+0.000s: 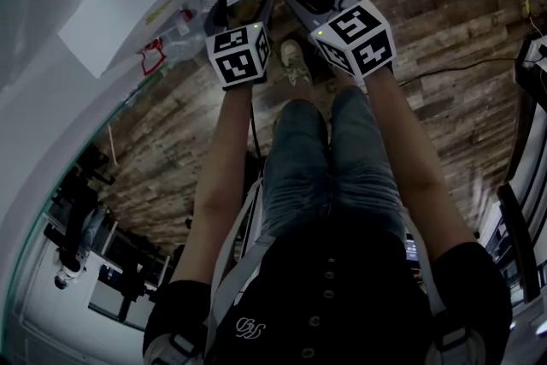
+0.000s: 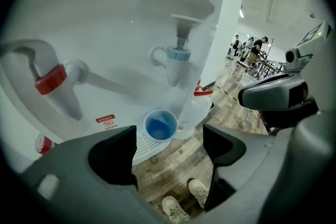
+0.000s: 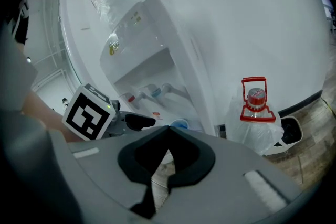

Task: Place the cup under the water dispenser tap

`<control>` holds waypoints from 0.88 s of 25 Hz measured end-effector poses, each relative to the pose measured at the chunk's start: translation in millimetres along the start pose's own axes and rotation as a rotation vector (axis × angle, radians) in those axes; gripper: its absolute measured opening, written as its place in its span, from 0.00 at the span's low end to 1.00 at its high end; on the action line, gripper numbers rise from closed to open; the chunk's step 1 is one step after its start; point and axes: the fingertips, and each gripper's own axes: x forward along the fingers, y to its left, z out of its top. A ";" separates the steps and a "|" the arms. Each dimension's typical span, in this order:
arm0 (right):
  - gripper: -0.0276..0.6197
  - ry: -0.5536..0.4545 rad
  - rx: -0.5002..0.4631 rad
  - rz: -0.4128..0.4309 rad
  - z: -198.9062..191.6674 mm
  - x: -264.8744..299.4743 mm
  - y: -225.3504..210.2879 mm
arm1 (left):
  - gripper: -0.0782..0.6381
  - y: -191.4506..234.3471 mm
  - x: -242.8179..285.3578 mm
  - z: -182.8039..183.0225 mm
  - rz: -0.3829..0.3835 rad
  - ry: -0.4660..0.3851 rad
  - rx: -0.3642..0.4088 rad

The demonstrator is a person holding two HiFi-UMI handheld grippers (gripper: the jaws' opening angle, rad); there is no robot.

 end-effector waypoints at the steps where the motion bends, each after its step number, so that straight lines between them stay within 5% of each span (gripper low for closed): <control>1: 0.04 -0.002 0.005 0.002 2.5 -3.2 2.0 | 0.67 -1.6 -4.2 1.7 -0.005 0.001 -0.005; 9: 0.04 0.002 -0.013 -0.021 15.8 -28.2 10.5 | 0.66 -11.3 -37.9 25.5 -0.015 -0.054 -0.022; 16: 0.04 -0.004 -0.023 -0.049 31.3 -48.3 20.2 | 0.55 -21.6 -71.5 52.8 -0.023 -0.154 0.000; 18: 0.04 -0.011 -0.023 -0.045 34.3 -54.2 25.6 | 0.44 -25.3 -84.9 61.8 -0.025 -0.196 -0.008; 22: 0.04 -0.011 -0.015 -0.039 38.4 -66.2 37.5 | 0.44 -36.9 -109.6 74.3 -0.068 -0.252 -0.022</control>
